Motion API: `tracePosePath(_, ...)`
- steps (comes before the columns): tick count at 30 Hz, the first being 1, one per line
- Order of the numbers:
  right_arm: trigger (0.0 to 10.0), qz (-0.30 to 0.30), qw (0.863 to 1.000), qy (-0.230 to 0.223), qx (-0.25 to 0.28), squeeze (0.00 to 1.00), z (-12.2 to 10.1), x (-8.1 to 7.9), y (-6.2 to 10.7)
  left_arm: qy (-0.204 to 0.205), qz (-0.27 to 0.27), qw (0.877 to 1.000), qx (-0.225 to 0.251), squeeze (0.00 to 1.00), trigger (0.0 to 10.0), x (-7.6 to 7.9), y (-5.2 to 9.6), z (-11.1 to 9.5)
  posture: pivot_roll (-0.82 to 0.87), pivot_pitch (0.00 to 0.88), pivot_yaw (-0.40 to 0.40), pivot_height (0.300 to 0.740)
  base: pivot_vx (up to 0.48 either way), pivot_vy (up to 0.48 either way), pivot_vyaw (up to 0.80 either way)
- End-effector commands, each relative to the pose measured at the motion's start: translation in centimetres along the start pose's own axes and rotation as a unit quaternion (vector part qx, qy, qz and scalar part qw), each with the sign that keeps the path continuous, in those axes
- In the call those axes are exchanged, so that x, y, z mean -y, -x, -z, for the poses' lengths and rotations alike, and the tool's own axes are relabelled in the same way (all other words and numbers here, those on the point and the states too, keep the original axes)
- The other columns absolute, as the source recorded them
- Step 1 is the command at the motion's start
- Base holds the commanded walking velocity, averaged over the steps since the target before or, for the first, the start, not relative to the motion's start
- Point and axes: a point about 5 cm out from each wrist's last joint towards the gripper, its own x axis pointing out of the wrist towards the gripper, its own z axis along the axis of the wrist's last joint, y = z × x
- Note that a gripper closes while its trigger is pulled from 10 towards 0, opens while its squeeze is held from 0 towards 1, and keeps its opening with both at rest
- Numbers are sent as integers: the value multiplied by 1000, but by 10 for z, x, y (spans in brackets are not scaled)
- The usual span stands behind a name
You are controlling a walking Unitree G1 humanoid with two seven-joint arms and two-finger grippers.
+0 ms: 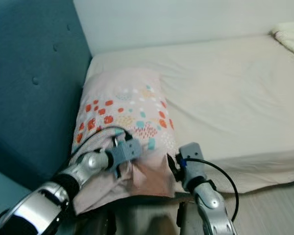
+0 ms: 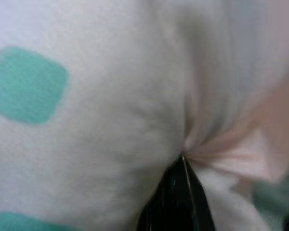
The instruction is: Clean up the room
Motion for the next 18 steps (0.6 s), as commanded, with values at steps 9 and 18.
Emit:
tracePosePath(9, 10000, -23, 1000, -7, -6, 0, 5, -12, -5, 26, 19, 999, 39, 0, 1725, -27, 60, 41, 6, 86, -3, 592, 0, 0, 0)
tracePosePath(18, 10000, -28, 999, -16, -32, 0, 17, -18, -6, 249, 0, 947, 205, 0, 10000, -30, 124, 3, 21, 50, -18, 592, 0, 0, 0)
